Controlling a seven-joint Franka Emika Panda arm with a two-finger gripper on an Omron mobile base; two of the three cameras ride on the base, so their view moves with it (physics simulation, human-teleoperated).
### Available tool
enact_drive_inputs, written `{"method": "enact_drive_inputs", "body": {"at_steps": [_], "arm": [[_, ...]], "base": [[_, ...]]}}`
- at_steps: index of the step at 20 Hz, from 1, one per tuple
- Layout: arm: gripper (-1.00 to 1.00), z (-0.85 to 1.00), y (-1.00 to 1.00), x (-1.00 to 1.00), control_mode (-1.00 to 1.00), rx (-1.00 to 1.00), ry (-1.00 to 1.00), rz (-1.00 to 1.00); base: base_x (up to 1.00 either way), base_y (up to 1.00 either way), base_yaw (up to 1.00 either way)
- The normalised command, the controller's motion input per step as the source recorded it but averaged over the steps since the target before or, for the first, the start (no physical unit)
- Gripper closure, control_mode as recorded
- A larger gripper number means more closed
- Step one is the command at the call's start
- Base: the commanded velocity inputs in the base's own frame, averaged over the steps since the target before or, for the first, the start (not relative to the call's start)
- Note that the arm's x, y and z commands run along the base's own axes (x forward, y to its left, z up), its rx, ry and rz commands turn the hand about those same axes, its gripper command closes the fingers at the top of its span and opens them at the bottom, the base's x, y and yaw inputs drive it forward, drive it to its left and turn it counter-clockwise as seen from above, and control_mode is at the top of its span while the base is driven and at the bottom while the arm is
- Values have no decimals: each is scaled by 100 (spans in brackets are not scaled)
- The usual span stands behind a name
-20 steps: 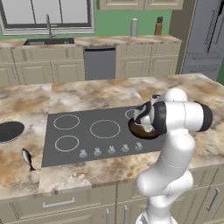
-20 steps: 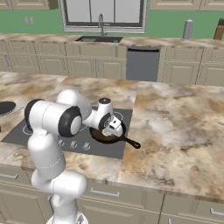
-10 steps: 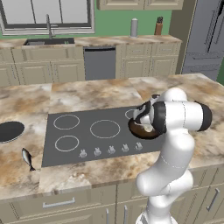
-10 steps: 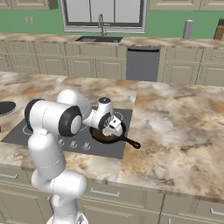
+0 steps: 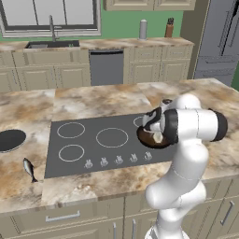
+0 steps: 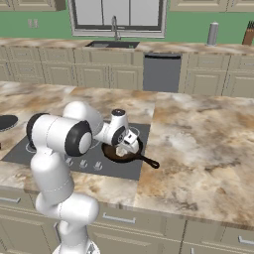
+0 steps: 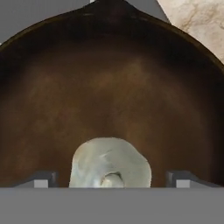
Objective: Place both pans onto different burners. Then place the garlic and the fish on different pans.
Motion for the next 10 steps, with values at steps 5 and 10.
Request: {"method": "enact_drive_inputs", "body": {"at_steps": [5, 10], "arm": [[-100, 61, 0, -9, -100, 0, 0, 0], [-100, 62, 0, -43, -100, 0, -1, 0]], "base": [[0, 0, 0], [0, 0, 0]]}}
